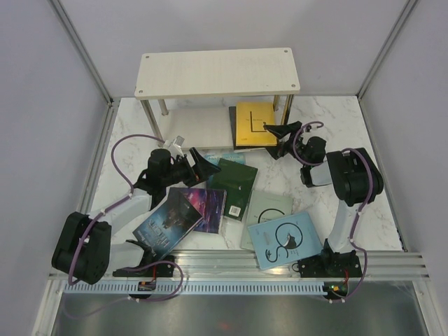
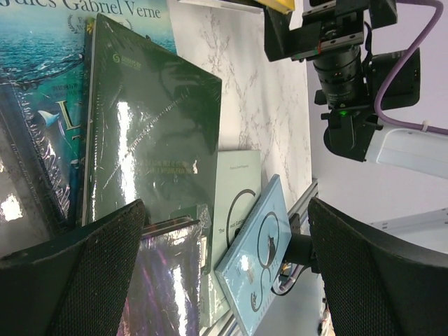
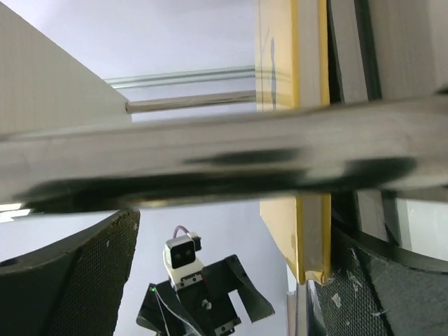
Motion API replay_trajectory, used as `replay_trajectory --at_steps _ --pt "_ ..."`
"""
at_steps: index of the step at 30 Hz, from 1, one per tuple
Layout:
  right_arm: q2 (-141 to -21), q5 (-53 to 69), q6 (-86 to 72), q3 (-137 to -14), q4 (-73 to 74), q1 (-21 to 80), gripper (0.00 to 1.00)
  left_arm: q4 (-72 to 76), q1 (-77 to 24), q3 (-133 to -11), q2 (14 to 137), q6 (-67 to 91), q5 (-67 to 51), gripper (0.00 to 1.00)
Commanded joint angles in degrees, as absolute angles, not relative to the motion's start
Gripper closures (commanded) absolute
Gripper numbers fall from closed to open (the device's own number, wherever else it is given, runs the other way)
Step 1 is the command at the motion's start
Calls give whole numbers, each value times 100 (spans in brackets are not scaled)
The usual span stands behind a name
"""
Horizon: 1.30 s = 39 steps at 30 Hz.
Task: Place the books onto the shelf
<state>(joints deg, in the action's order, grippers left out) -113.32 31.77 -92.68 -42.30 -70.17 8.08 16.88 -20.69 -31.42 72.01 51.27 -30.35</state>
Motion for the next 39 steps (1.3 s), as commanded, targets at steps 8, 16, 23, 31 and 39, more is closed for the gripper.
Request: replay_trajectory --at_steps 8,16,23,31,39 --pt "-10978 4200 -9167 -3674 -6892 835 2 1661 -2039 -3217 6943 4931 -3015 2" --pt "-10556 4421 -8386 -3867 -5460 835 11 1626 -2039 -3243 6935 4939 -3006 2" --pt "-10108 4289 -7981 -3972 -4695 826 65 1617 -2039 -3234 6970 4913 -3006 2" --pt "-10256 4166 -7699 -4306 -4236 826 79 1617 -2039 -3278 7022 4904 -3006 2" --pt "-10888 4008 -7734 -4894 -4113 826 81 1608 -2039 -3270 7014 4904 -3032 2"
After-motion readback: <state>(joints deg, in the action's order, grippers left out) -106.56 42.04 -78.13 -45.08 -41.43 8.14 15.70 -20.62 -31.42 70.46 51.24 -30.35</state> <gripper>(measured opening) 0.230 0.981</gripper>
